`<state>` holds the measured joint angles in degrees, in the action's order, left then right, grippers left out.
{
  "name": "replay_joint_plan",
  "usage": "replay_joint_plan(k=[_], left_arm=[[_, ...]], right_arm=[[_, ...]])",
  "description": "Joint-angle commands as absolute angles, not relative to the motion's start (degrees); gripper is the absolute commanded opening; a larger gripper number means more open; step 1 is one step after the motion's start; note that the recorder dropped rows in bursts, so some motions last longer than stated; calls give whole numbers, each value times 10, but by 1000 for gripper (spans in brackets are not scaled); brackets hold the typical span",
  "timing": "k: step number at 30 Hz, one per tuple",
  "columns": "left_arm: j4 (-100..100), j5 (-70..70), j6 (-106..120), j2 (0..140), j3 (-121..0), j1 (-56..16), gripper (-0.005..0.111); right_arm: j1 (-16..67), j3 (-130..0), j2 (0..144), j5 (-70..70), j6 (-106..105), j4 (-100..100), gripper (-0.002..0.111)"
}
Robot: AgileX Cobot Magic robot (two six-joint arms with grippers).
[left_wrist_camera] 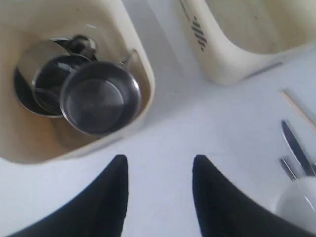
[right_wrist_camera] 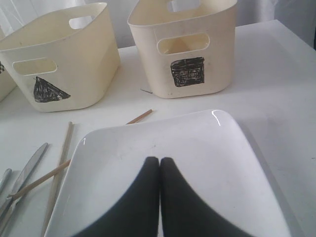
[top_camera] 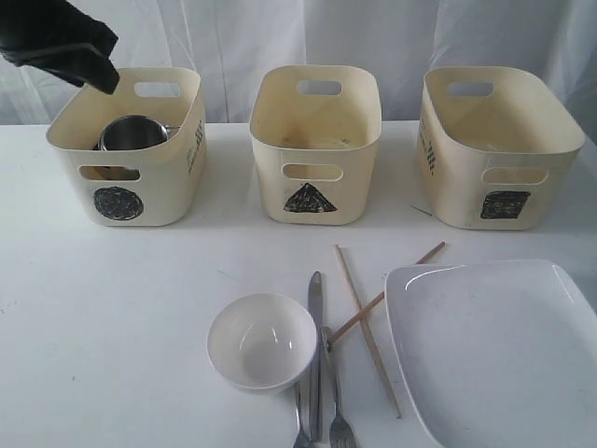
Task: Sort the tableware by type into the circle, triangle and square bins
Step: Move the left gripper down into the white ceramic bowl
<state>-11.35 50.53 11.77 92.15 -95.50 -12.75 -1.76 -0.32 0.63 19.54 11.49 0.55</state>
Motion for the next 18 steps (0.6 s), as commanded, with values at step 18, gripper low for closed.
replay_joint_plan(k=[18], left_arm=[[-273,445,150,906,-716,-285,46]], right_arm=[[-17,0,5,192,117,4,0]])
